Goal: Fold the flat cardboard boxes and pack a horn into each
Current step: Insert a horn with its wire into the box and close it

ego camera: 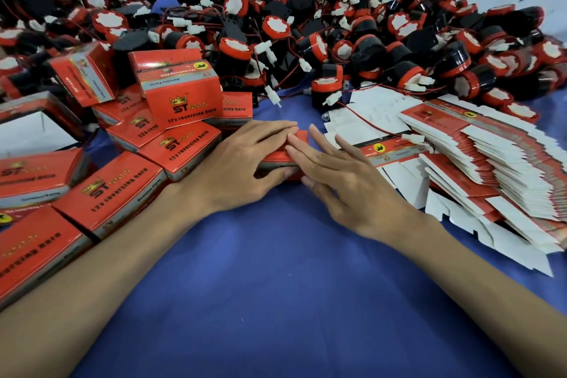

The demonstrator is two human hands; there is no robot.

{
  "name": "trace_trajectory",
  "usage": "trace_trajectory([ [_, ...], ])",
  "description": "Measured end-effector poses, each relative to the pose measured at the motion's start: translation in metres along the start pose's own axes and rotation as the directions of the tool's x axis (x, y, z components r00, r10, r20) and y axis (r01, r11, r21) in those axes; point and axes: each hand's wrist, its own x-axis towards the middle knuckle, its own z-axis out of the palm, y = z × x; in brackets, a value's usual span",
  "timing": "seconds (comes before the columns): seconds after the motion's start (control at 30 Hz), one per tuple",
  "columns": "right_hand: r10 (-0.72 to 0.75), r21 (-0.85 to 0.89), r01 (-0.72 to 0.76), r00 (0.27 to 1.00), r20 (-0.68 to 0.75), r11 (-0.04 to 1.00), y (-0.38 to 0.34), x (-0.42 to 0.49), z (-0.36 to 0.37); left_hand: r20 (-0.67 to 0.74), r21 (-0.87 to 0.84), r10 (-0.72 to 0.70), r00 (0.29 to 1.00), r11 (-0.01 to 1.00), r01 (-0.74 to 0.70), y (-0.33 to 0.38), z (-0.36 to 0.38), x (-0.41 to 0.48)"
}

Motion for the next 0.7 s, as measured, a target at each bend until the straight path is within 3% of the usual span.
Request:
trace_trajectory([
  [0.1,0.031,-0.002,-0.031,0.995,0.095,1.0,-0.001,0.0,-0.004,0.019,0.068,-0.004,1.0,0.998,0.003,0.001,-0.003,0.001],
  [0.2,0.097,0.12,-0.12,0.978,0.183,0.986,0.0,0.002,-0.01,-0.01,0.166,0.01,1.0,0.986,-0.008,0.007,-0.007,0.0],
  [0.27,0.143,0.084,-0.146,0.989,0.046,0.986,0.004,0.004,-0.014,-0.051,0.229,0.045,0.998,0.973,-0.032,0.01,-0.01,-0.002],
  [0.33,0.205,-0.081,-0.219,0.967,-0.154,0.972,0.015,0.007,-0.02,-0.097,0.259,0.097,0.991,0.964,-0.069,0.012,-0.014,-0.003],
  [0.37,0.26,-0.172,-0.29,0.949,-0.178,0.941,0.022,0.006,-0.024,-0.119,0.274,0.135,0.984,0.957,-0.098,0.013,-0.015,-0.003],
  [0.4,0.358,-0.253,-0.378,0.926,-0.124,0.891,0.028,0.006,-0.028,-0.145,0.297,0.182,0.973,0.946,-0.132,0.014,-0.017,-0.003],
  [0.47,0.588,-0.418,-0.506,0.804,0.088,0.755,0.035,0.002,-0.032,-0.248,0.387,0.278,0.928,0.907,-0.168,0.015,-0.022,-0.001],
  [0.53,0.662,-0.537,-0.474,0.713,0.231,0.698,0.036,-0.002,-0.028,-0.443,0.548,0.326,0.835,0.835,-0.036,0.014,-0.029,0.003],
  [0.6,0.648,-0.574,-0.431,0.722,0.245,0.697,0.033,-0.001,-0.023,-0.601,0.618,0.304,0.739,0.764,0.187,0.012,-0.035,0.004],
  [0.63,0.633,-0.579,-0.422,0.742,0.223,0.698,0.03,0.001,-0.021,-0.617,0.626,0.295,0.73,0.746,0.227,0.012,-0.034,0.002],
  [0.7,0.613,-0.588,-0.409,0.766,0.195,0.697,0.023,0.006,-0.019,-0.534,0.616,0.315,0.785,0.781,0.106,0.015,-0.026,-0.003],
])
